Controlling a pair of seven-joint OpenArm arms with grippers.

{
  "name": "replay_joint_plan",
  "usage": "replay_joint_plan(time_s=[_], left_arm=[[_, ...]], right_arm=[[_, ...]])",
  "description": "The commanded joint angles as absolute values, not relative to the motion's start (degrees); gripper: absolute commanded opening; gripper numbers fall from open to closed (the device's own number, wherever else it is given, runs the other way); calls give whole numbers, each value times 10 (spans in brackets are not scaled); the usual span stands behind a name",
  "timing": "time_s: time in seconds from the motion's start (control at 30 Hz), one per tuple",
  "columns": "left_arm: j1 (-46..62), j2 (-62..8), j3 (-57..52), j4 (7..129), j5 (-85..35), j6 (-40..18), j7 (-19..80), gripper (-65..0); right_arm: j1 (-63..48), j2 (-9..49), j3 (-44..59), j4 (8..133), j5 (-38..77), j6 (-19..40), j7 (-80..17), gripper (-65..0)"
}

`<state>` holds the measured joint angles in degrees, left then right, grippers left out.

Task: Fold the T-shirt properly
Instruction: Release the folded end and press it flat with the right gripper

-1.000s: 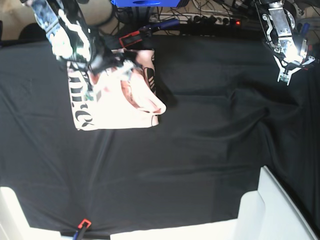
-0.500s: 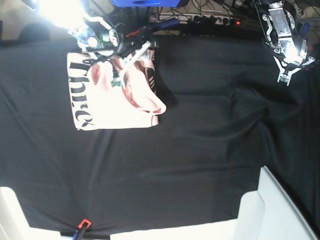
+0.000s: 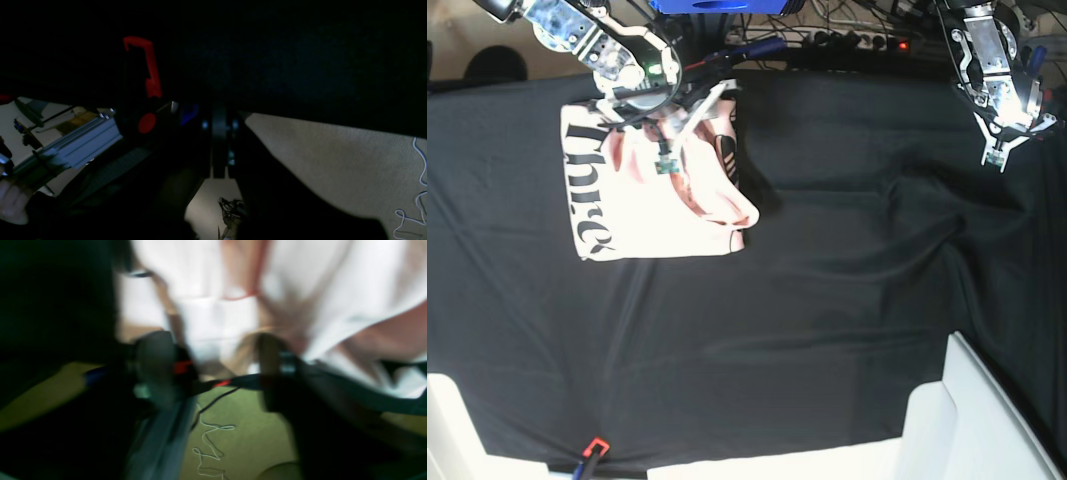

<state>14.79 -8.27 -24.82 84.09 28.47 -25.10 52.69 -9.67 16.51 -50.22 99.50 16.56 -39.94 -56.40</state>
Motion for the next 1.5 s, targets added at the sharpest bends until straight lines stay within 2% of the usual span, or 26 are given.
replay_joint_plan(time_s=[0.0, 0.03, 0.07, 0.1, 0.73, 0.83, 0.9, 1.03, 1.1, 1.33, 1.47], left_arm=[[147, -92, -251, 851, 292, -247, 526, -650], [147, -92, -251, 851, 292, -247, 526, -650], [147, -92, -251, 851, 292, -247, 526, -650], [147, -92, -251, 851, 292, -247, 526, -650], [147, -92, -250, 851, 292, -247, 526, -650], [147, -92, -251, 851, 292, -247, 526, -650], [147, -92, -251, 851, 292, -247, 526, -650], [147, -92, -250, 851, 292, -247, 526, -650], [147, -91, -250, 851, 292, -247, 526, -650], [146, -90, -250, 851, 292, -247, 525, -650], [146, -87, -252, 851, 291, -247, 504, -650]], right_arm=[[-94, 165, -501, 999, 165, -400, -560, -457], [-94, 165, -500, 998, 165, -400, -560, -550], [-94, 164, -500, 998, 165, -400, -560, -617], [-95, 159, -500, 999, 165, -400, -560, -650], [-87, 77, -553, 998, 165, -400, -566, -641], [-87, 77, -551, 998, 166, -400, -566, -630], [-89, 76, -551, 998, 166, -400, -566, -599], [-91, 75, -553, 1003, 167, -400, -566, -396], [-91, 77, -553, 1011, 167, -400, -566, -332], [-63, 89, -550, 1096, 163, -400, -621, -341], [-26, 89, -542, 1102, 163, -400, -641, -341]])
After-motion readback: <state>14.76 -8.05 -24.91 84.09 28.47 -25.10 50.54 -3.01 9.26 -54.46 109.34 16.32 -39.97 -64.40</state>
